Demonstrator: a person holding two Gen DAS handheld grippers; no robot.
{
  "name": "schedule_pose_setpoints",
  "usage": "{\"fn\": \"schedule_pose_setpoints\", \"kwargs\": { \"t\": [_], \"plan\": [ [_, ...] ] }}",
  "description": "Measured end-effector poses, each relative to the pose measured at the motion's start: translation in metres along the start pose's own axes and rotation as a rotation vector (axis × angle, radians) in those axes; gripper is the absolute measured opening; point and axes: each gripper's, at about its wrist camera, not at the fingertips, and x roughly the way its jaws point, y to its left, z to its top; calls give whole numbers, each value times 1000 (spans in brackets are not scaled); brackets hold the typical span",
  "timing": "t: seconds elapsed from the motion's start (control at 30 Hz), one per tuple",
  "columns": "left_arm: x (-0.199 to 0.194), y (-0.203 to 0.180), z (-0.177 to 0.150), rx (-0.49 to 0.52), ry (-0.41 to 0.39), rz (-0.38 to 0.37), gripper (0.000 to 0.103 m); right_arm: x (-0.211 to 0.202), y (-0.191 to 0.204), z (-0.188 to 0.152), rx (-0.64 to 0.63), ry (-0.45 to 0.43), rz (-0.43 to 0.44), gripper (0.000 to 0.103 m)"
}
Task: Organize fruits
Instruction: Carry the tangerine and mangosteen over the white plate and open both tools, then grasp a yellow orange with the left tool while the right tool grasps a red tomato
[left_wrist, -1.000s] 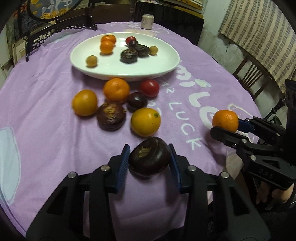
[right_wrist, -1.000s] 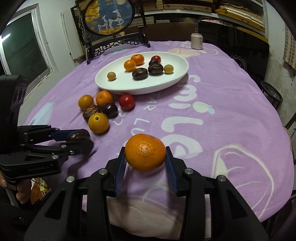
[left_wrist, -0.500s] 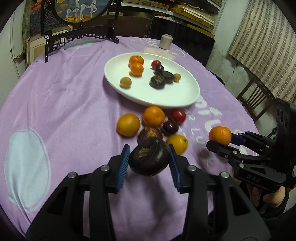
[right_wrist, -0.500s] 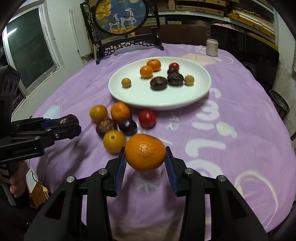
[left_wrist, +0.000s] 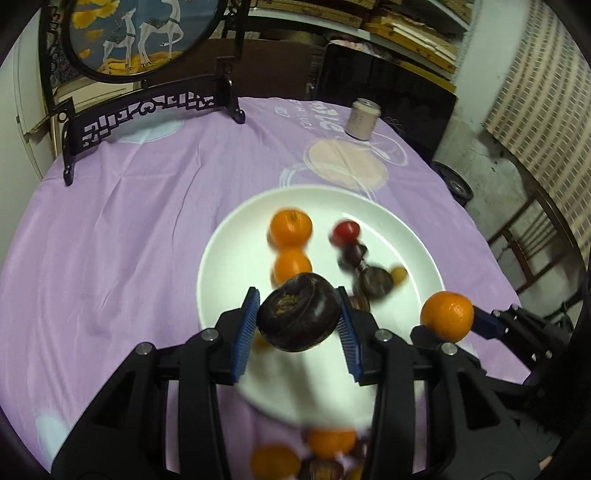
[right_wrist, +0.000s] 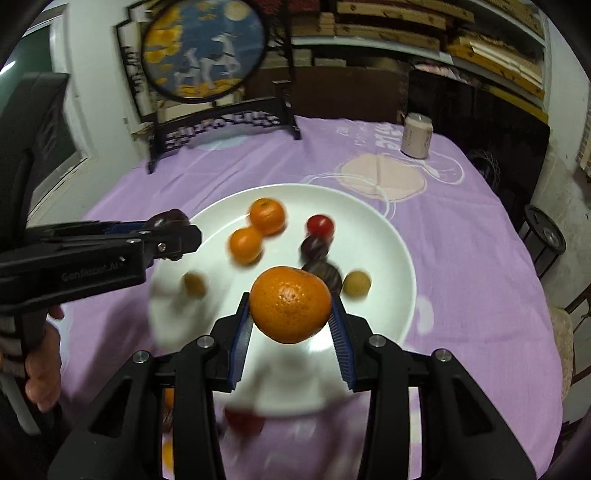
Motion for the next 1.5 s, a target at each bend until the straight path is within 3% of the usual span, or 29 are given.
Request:
{"fn": "schedule_pose_setpoints", "kwargs": {
  "t": [0.17,0.33,0.37,0.4,0.5,0.57,0.63,0.73,0.9,1.03,1.13,1.27,1.37,1.5],
  "plan": [
    [31,7,14,-25,21,-9,42,42,1,21,-16,56,24,41],
    [43,16,15,-25,41,-20,42,57,8,17,-38,78,26,41],
    [43,17,14,-24,39,-22,42,58,8,17,-38,80,19,46],
    [42,16,14,-22,35,-23,44,59,8,19,-35,80,4,63],
    [31,17,12,-25,3,-24,57,46,5,16,-42,58,-52,65],
    [20,19,10,-22,-28,-32,58,28,4,7,-33,39,-79,65],
    [13,21,8,-23,-48,-33,68,5,1,-11,2,19,-65,65],
    [8,23,3,-29,-50,-42,68,-20,2,-46,42,20,-31,79],
    [-7,16,-11,-25,-72,-50,68,-51,7,-97,64,47,-55,81],
    [-42,12,-43,-38,-110,-75,68,-58,14,-115,39,44,-65,81],
    [-72,19,-86,-35,-131,-116,69,-51,16,-119,26,50,-62,81],
    [-90,34,-144,-4,-82,-152,69,-34,12,-119,36,78,-43,81],
    [-95,51,-175,-20,-40,-135,69,-27,13,-119,44,87,-31,81],
    [-100,73,-191,-75,-18,-118,69,-19,21,-114,16,72,-36,77]
  ]
}}
